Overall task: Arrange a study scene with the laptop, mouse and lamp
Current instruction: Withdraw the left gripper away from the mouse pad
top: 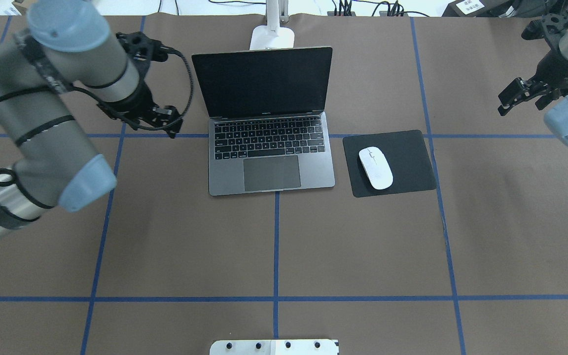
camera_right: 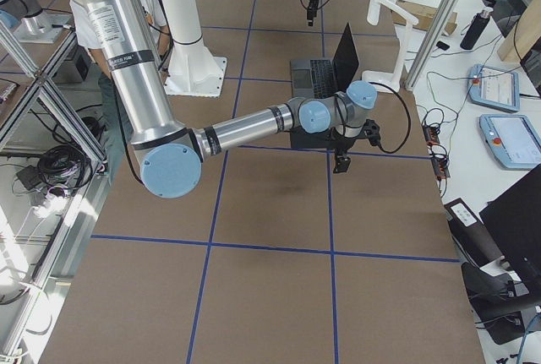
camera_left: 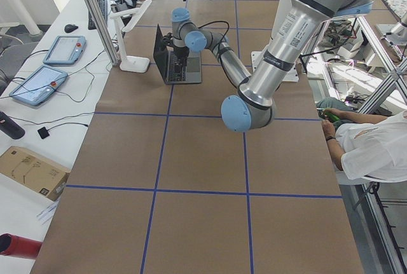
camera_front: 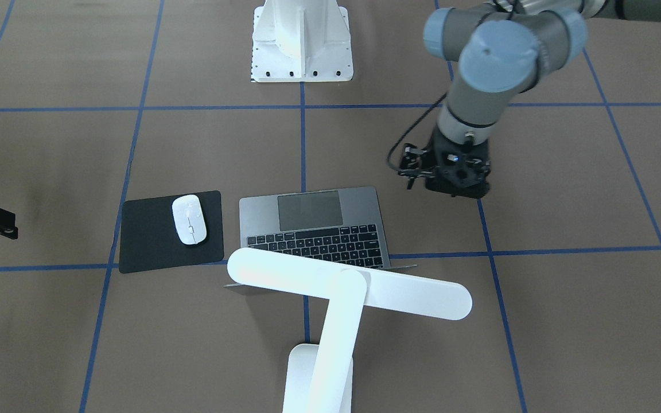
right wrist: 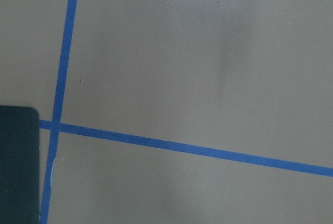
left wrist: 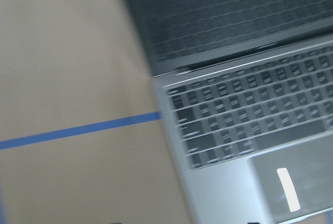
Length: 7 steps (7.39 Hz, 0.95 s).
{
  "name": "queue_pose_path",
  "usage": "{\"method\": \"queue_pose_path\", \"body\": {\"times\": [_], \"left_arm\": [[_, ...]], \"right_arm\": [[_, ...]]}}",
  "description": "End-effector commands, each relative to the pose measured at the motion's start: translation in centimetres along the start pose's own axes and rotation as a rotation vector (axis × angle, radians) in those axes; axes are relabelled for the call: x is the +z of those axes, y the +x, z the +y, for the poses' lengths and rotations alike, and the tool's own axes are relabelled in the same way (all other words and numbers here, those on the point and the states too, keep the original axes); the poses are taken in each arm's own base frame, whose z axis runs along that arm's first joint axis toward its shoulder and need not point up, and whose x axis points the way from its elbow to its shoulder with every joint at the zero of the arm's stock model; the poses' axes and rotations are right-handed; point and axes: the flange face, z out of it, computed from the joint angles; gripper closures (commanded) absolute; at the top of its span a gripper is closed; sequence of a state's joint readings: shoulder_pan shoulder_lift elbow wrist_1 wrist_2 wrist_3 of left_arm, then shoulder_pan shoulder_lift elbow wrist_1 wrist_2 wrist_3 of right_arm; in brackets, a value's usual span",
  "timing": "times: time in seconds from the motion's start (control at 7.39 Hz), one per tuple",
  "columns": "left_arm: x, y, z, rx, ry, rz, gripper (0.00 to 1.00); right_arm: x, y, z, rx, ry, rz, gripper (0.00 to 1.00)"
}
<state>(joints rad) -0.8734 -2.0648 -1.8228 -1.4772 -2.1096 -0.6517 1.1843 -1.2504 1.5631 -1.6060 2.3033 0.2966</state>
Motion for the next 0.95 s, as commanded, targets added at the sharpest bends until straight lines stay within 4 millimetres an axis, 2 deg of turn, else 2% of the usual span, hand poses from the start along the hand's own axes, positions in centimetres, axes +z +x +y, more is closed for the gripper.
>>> {"method": "queue_pose_path", "body": {"times": [0.0,0.14,0.41,0.54,0.68,0.81], "left_arm": [[-3.7,-17.2,4.6,0.074,-0.033,0.028,0.09],[-4.5,-24.1,6.7,0.101,-0.038,0.005,0.04],[-5.5,-32.0,9.0,0.062,-0.047,-0.039,0.01],[-5.8,-36.1,10.3,0.084,-0.055,-0.053,0.01],[-5.8,-37.4,10.7,0.078,-0.060,-0.059,0.01],[-5.6,-37.6,11.0,0.061,-0.077,-0.059,0.01]], "right_arm": [[-0.8,-0.2,0.1,-0.012,0.015,-0.001,0.01],[-1.4,-0.5,0.4,-0.020,0.029,-0.001,0.01],[-2.0,-0.2,0.7,-0.022,0.042,0.009,0.01],[-2.5,1.4,1.5,-0.002,0.050,0.013,0.01],[-3.0,2.3,2.5,0.005,0.057,0.013,0.01],[-3.4,2.3,3.5,-0.002,0.066,0.013,0.01]]}}
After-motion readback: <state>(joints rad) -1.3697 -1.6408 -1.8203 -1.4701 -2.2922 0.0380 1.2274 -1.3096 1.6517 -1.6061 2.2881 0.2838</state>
